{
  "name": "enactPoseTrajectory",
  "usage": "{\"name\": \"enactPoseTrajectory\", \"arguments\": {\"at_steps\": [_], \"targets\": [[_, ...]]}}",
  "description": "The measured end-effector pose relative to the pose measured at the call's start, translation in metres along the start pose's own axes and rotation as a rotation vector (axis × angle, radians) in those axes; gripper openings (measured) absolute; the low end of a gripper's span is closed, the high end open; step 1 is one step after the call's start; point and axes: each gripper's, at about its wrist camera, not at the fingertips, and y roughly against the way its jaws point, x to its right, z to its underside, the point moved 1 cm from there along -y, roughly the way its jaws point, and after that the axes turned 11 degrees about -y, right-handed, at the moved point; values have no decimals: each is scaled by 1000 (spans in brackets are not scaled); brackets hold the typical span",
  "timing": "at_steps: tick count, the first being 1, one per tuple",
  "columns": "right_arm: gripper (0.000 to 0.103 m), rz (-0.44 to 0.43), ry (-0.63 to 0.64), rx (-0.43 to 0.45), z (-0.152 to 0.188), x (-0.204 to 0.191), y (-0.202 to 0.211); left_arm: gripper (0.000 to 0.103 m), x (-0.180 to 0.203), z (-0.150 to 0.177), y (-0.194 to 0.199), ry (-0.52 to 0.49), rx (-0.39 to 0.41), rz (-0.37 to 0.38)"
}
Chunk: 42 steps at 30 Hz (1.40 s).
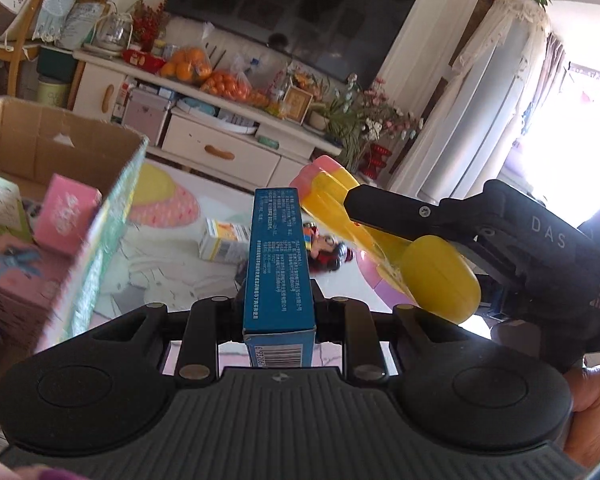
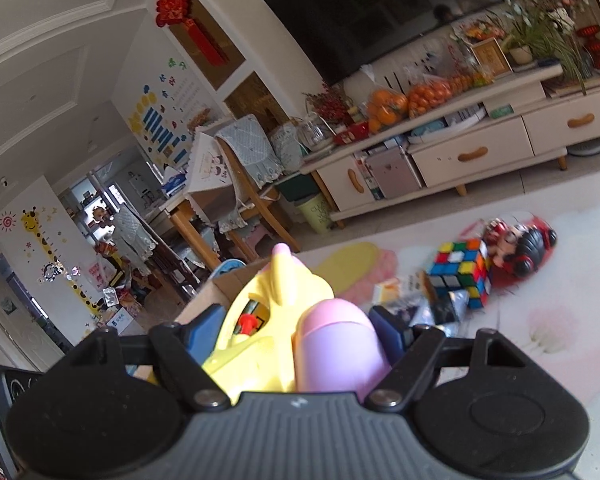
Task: Organize rigid objects
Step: 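Carry the blue box and yellow gun over the cardboard box and open both tools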
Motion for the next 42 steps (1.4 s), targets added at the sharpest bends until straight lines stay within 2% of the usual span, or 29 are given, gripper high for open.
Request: {"name": "enactPoseTrajectory", "arguments": {"at_steps": [7, 14, 20, 27, 28, 30, 33, 35, 36, 37, 38, 42], "targets": [[78, -42, 89, -6, -7, -52, -33, 26, -22, -21, 20, 16, 63, -70], [78, -78, 177, -80, -5, -89, -95, 26, -58, -27, 27, 84, 79, -197], [77, -90, 197, -152, -3, -100, -148, 26, -85, -32, 20, 151, 57, -274], [70, -55, 226, -229, 11, -100, -181, 27, -103, -36, 6, 202, -28, -329], [71, -38, 234, -226, 15, -101, -182, 27, -102, -35, 7, 211, -44, -343], [82, -15, 232, -205, 16, -101, -181, 28, -104, -35, 6, 224, -65, -358], [94, 0, 215, -140, 14, -101, -166, 40, -101, -34, 14, 232, -65, -357], [96, 22, 235, -84, 12, -103, -152, 68, -100, -35, 19, 227, -54, -347], [99, 36, 246, -49, 10, -106, -146, 76, -97, -36, 21, 222, -45, -352], [100, 52, 254, -11, 9, -105, -137, 92, -94, -37, 23, 208, -33, -365], [102, 64, 262, 27, 8, -105, -128, 103, -93, -37, 21, 181, -20, -387], [102, 135, 287, 164, 5, -100, -96, 103, -90, -39, 25, 117, 28, -477]]}}
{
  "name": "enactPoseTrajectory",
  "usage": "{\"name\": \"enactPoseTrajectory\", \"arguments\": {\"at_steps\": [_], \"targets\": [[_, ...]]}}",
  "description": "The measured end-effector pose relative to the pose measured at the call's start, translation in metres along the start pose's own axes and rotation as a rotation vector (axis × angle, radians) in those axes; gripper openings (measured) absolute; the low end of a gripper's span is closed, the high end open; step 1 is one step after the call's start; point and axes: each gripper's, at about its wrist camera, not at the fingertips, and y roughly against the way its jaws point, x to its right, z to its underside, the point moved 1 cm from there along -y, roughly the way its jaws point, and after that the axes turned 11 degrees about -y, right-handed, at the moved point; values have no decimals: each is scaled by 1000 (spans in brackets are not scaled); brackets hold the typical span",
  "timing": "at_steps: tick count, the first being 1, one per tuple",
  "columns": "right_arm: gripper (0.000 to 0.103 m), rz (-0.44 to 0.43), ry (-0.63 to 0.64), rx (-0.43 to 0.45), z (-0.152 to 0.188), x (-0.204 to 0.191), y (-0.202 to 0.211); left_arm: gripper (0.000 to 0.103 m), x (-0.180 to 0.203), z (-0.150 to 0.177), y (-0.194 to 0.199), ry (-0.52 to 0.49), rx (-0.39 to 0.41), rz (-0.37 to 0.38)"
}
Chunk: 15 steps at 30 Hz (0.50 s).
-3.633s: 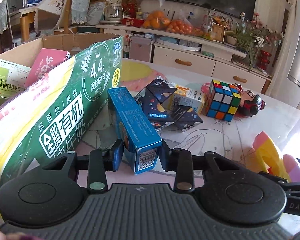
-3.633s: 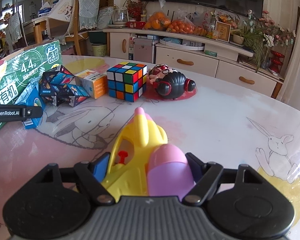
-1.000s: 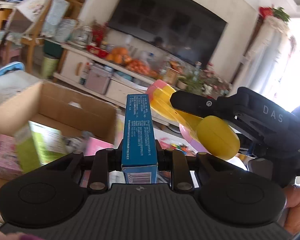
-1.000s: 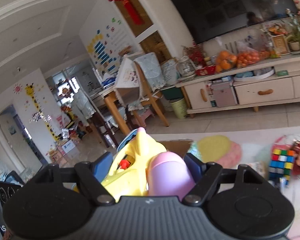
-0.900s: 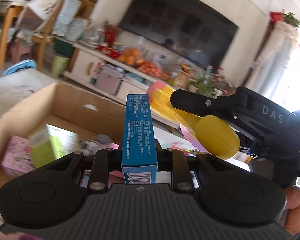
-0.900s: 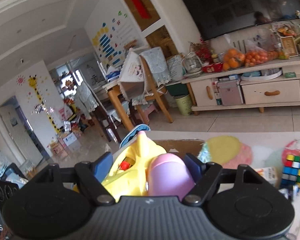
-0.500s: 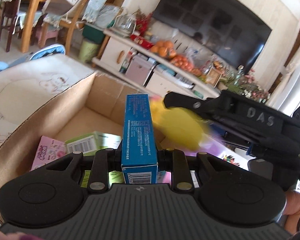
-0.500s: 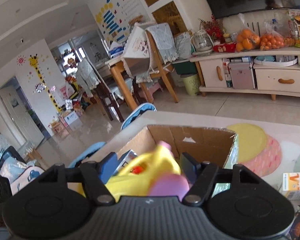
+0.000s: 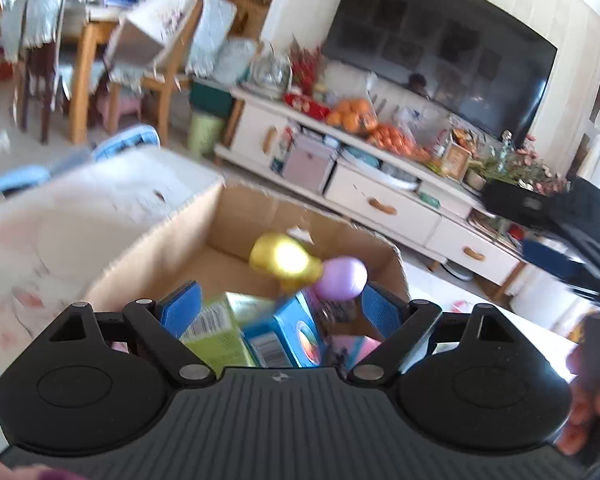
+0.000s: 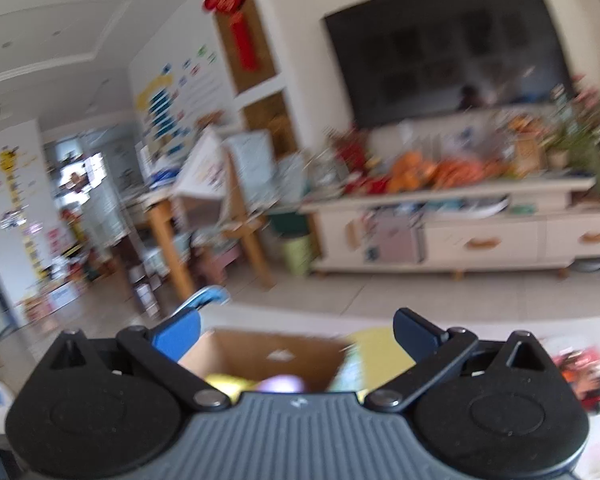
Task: Organize rigid objects
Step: 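Carry the blue box and yellow gun over the cardboard box and open both tools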
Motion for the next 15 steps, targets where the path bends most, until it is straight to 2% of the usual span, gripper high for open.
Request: {"name": "enactPoseTrajectory", "arguments": {"at_steps": [5, 9, 12, 15], "targets": [[102, 134, 39, 107, 3, 19, 29, 103, -9, -1, 5, 86, 26, -26], [102, 212, 30, 141, 14, 39, 48, 103, -5, -5, 6, 73, 68, -61], [102, 275, 44, 175, 25, 51, 62, 103, -1, -6, 7, 60, 91, -54], [102, 277, 93, 199, 38, 61, 76, 103, 4, -5, 8, 40, 110, -40]]}}
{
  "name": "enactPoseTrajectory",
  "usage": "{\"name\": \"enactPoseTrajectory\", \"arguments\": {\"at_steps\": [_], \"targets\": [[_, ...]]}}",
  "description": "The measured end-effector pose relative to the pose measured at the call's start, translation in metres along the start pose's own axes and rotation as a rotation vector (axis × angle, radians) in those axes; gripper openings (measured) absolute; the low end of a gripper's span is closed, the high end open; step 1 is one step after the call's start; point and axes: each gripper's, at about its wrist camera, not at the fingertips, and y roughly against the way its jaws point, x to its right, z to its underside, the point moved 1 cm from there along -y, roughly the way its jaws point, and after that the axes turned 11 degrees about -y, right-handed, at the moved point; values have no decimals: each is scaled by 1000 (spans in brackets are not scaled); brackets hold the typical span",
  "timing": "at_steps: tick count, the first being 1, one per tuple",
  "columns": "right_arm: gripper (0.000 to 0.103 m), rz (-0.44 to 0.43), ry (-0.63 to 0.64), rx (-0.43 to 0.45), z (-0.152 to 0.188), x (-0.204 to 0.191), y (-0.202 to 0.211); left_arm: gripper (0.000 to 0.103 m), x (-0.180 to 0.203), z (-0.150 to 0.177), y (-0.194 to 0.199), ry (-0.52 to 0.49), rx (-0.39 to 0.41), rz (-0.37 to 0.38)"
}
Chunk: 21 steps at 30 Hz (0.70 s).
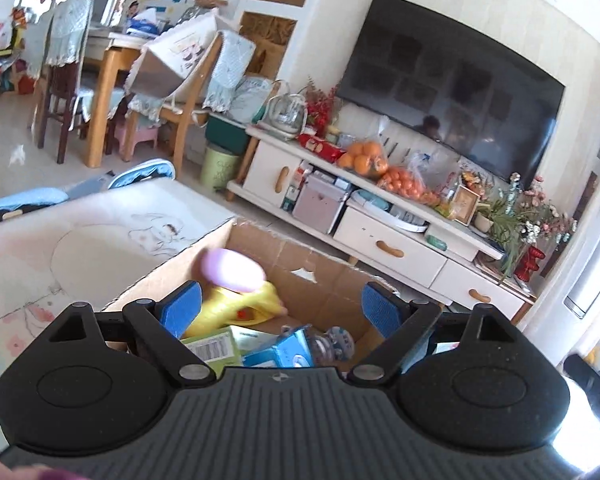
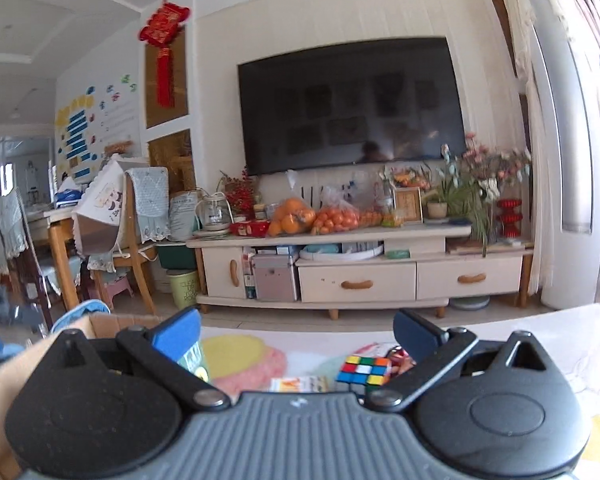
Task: Organize rigid objects
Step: 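Carry the blue box and yellow gun over the cardboard box and open both tools, then move both open tools back over the toys on the table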
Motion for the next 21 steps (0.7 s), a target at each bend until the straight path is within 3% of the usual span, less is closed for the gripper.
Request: {"name": "enactPoseTrajectory", "arguments": {"at_steps": [2, 5, 13, 21], "targets": [[102, -21, 23, 22, 10, 8, 7, 103, 4, 2, 1, -29, 14, 4], [102, -23, 50, -24, 21, 17, 12, 103, 10, 5, 4, -69, 31, 18], [102, 90, 46, -101, 35, 35, 34, 103, 35, 25, 35, -208, 95, 77], [102, 170, 4, -192, 53, 74, 74, 103, 62, 67, 92, -275, 68, 119]]}}
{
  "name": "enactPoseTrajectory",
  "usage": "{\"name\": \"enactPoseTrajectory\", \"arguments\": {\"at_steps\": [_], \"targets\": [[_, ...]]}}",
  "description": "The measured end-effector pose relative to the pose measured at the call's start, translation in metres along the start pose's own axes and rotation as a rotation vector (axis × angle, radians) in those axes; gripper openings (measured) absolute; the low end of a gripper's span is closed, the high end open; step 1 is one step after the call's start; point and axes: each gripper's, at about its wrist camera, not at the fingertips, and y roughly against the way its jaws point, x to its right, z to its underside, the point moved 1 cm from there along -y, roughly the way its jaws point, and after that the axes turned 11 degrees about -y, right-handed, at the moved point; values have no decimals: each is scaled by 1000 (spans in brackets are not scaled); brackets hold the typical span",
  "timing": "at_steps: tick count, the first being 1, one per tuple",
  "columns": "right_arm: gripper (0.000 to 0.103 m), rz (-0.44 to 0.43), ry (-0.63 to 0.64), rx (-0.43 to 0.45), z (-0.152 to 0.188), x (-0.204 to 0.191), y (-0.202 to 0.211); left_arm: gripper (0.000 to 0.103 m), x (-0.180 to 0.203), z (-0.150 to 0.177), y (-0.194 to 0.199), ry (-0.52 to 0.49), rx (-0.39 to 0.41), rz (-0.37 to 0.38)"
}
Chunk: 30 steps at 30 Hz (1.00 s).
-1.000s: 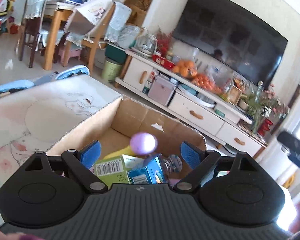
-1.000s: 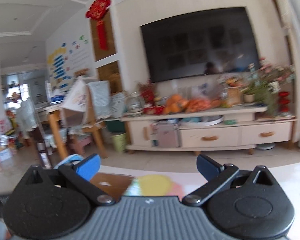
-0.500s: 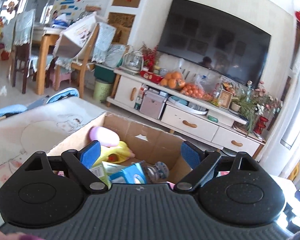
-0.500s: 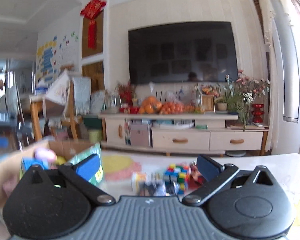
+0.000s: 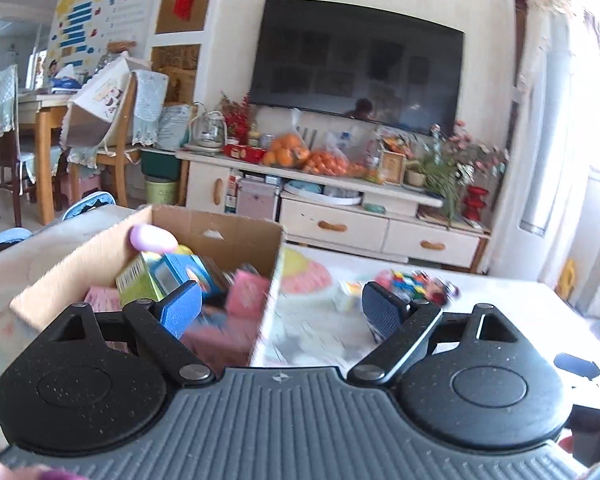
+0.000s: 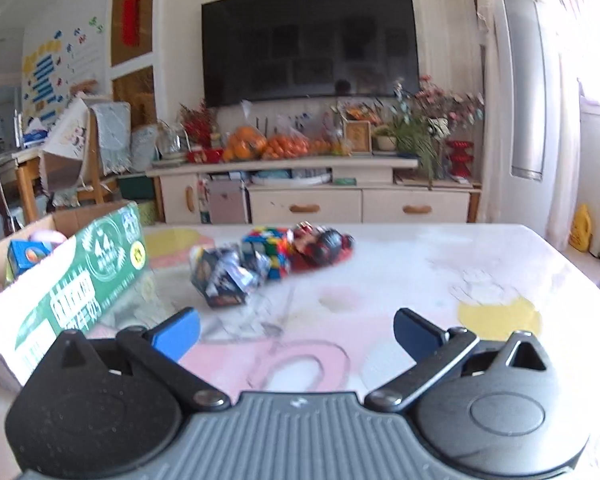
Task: Organize rigid objects
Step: 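Move both open tools back over the toys on the table, then close the left tool on the dark star-printed cube while the right tool grasps the red-black doll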
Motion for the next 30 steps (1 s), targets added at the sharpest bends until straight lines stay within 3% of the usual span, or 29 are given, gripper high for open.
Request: {"name": "enactPoseTrajectory", "arguments": {"at_steps": [9, 16, 30], "targets": [[102, -20, 20, -17, 25, 34, 35, 103, 34, 16, 47, -108, -44, -35], [102, -46, -28, -28, 27, 51, 58, 103, 47, 18, 77, -166, -23, -93], [102, -40, -173, 2, 11, 82, 44, 103, 77, 29, 41, -191, -92, -11]]}}
